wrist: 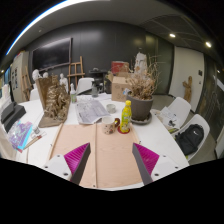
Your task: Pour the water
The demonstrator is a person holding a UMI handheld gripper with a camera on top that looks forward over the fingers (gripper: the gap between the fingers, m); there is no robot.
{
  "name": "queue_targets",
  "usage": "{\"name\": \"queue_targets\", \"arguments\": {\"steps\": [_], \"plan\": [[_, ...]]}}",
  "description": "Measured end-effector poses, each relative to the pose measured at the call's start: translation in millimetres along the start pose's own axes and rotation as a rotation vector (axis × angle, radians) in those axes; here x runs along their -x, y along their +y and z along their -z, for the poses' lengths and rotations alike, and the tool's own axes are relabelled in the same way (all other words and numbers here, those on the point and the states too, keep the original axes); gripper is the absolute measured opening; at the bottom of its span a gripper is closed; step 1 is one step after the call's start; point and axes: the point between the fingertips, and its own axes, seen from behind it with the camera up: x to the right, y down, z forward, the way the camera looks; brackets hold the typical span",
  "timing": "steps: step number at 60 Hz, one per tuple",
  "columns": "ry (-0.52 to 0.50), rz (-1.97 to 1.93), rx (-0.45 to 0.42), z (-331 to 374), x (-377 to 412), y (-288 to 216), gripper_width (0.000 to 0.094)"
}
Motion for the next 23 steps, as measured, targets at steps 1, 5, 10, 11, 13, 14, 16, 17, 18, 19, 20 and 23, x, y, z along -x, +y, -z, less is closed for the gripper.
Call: {"name": "queue_targets", "arguments": {"steps": [1,5,10,11,13,14,16,17,18,19,20,23], "plan": [[0.003,0.005,0.001,5.0,1.1,2.5,0.0861],[0.024,0.028,0.004,22.7,3.7,10.6,0.086],[0.02,0.036,0.008,36.6,9.2,19.2,0.086],[0.022,0.042,0.006,38.9,9.6,20.2,0.086],[0.032,0.054,-0.003,42.4,8.6,21.5,0.0861],[0.038,0.057,-0.005,43.6,8.0,21.9,0.0861],[0.045,0.051,-0.004,45.4,7.3,22.9,0.0861],[0.045,0.05,-0.006,46.5,7.4,22.7,0.0861],[0.044,0.05,-0.008,47.5,8.0,22.3,0.0861],[0.042,0.048,-0.01,48.6,8.8,22.1,0.086],[0.04,0.045,-0.009,49.6,9.7,21.8,0.0861],[0.04,0.038,-0.006,52.1,11.0,21.7,0.0858]]}}
